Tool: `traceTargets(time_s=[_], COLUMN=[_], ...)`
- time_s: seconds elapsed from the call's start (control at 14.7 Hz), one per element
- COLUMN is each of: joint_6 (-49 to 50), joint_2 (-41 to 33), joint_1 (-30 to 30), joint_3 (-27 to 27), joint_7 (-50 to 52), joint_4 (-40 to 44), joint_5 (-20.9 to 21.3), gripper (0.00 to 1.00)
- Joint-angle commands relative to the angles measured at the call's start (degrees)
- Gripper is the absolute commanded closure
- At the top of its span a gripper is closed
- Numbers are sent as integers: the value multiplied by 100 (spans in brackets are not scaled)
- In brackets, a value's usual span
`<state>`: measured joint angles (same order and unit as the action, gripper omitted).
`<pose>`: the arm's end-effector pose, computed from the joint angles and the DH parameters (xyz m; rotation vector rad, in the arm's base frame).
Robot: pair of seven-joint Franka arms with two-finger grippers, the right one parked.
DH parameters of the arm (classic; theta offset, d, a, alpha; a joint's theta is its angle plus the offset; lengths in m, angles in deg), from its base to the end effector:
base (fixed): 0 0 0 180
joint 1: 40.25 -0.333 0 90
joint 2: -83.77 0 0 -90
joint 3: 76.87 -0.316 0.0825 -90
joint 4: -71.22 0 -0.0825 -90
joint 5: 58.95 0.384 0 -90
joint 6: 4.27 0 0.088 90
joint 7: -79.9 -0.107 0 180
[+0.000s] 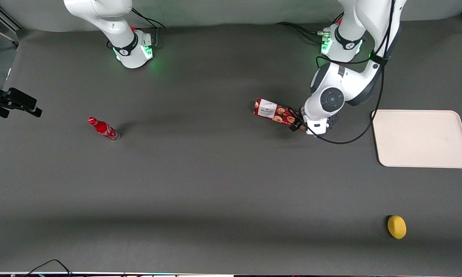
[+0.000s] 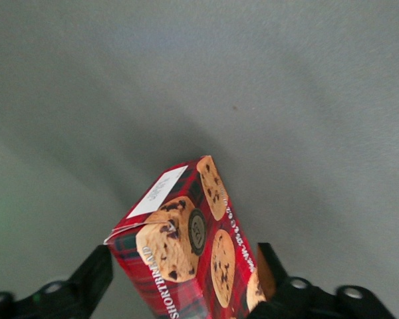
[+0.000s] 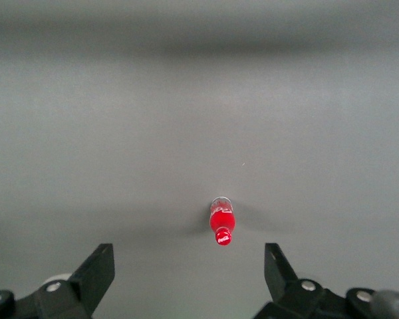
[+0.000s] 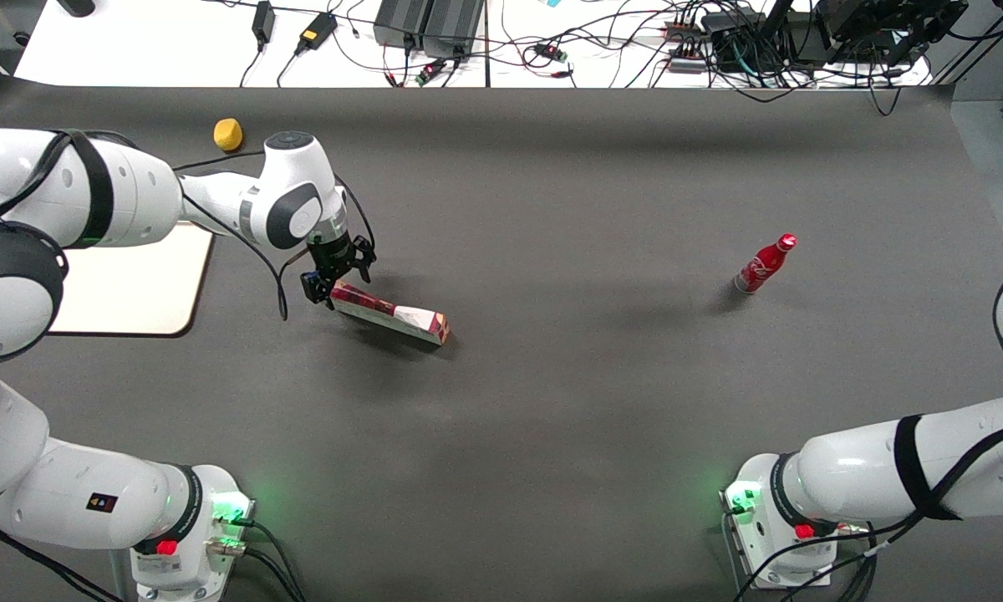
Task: Place red cookie box on tray
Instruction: 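Close the left gripper on the end of the red cookie box, then lift the box and carry it with the left gripper toward the tray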
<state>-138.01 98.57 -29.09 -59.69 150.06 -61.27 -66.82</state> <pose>0.4366 -0.2424 0.2204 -2.7843 -1.2387 0.4194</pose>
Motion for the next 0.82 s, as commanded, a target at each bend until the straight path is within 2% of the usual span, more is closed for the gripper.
traceTargets(time_s=[0.0,0.07,0.14,0.48,0.75], joint_6=[-135,-135,-126,267,2163], joint_2=[76,85,67,-117,-170], joint_1=[219,228,219,158,123], joint_3=[-40,-40,-40,-83,-557], joint_7=[138,156,165,77,-545], joint_4=[-75,-66,-66,117,1582], joint_5=[128,128,128,136,382], gripper=[62,96,100,100,100])
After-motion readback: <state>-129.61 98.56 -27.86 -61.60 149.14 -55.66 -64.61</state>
